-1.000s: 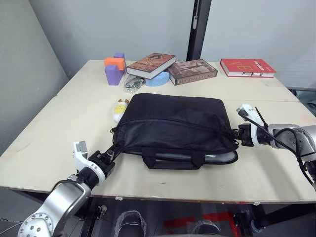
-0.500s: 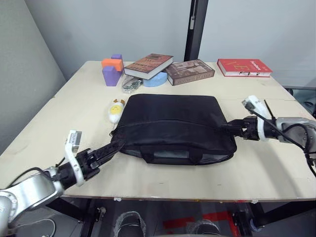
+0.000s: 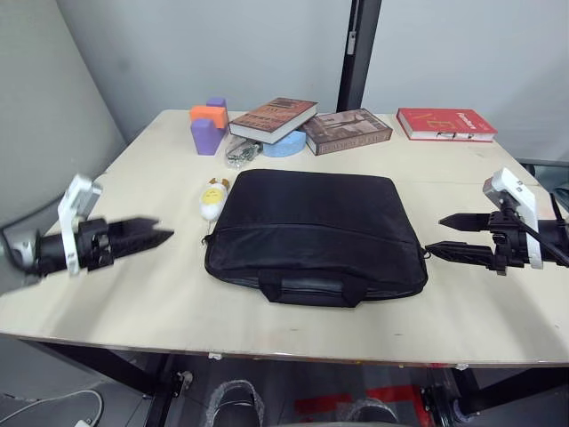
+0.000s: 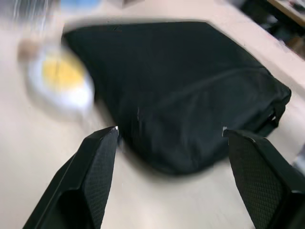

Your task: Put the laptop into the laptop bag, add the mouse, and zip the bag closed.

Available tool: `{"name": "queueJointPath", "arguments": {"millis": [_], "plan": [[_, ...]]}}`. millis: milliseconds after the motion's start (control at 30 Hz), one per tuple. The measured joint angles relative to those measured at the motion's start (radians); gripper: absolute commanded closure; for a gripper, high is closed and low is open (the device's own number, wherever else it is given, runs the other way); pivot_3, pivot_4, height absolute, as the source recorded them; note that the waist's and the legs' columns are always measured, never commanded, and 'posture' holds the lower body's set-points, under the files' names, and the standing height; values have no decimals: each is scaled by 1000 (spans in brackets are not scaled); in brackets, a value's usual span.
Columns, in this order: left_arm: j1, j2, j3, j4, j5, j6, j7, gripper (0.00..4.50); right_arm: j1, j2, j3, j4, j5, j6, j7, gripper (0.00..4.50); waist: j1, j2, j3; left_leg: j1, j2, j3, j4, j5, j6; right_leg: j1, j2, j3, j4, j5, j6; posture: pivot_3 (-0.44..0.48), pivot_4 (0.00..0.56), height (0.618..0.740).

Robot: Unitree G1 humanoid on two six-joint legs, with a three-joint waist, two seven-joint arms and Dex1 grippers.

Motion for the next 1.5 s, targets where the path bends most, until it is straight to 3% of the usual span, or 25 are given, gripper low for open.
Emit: {"name": "queueJointPath", "arguments": {"millis": [200,333,367,467,700,1167,1367,1500], "plan": [[-175,-34,-204,70,294,-289,-179,844,95,1,-143,-19,-18,-45,21,38,-18,0,0,1,0,0,0,0,0,-1,0,0,3,-1,-2,0,150,725],[-239,-43,-256,118,379,-375,-266,844,133,0,-208,-25,7,-23,36,38,-12,0,-1,1,0,0,1,0,0,-1,0,0,4,-1,-2,0,150,725],[-259,-49,-261,134,395,-395,-290,591,151,0,-221,-32,13,-16,45,10,-9,0,-1,1,0,0,1,0,0,-1,0,0,4,-1,-2,0,150,725],[-278,-50,-271,158,414,-404,-333,42,171,-1,-232,-52,21,-13,63,0,-7,1,-1,1,0,0,1,0,0,-1,0,0,4,-1,-3,0,150,725],[-266,-49,-267,215,430,-402,-395,42,205,-12,-242,-62,-1,-30,88,0,-4,1,-1,1,0,0,2,0,0,-1,0,0,5,-2,-3,0,150,725],[7,-33,-78,195,427,-352,-378,42,154,-31,-143,-37,-3,-72,112,0,-4,1,-1,1,1,0,1,0,0,-1,0,0,5,-2,-4,0,150,725],[21,-33,-51,223,460,-388,-347,42,137,-33,-85,-35,-28,-109,115,0,-5,1,-1,1,1,0,1,0,0,-1,0,0,5,-2,-4,0,150,725],[-26,-42,-65,220,448,-399,-395,42,112,-36,-51,-47,-40,-128,113,0,-3,1,-1,1,1,-1,1,0,0,-1,0,-1,5,-2,-4,0,150,725]]}}
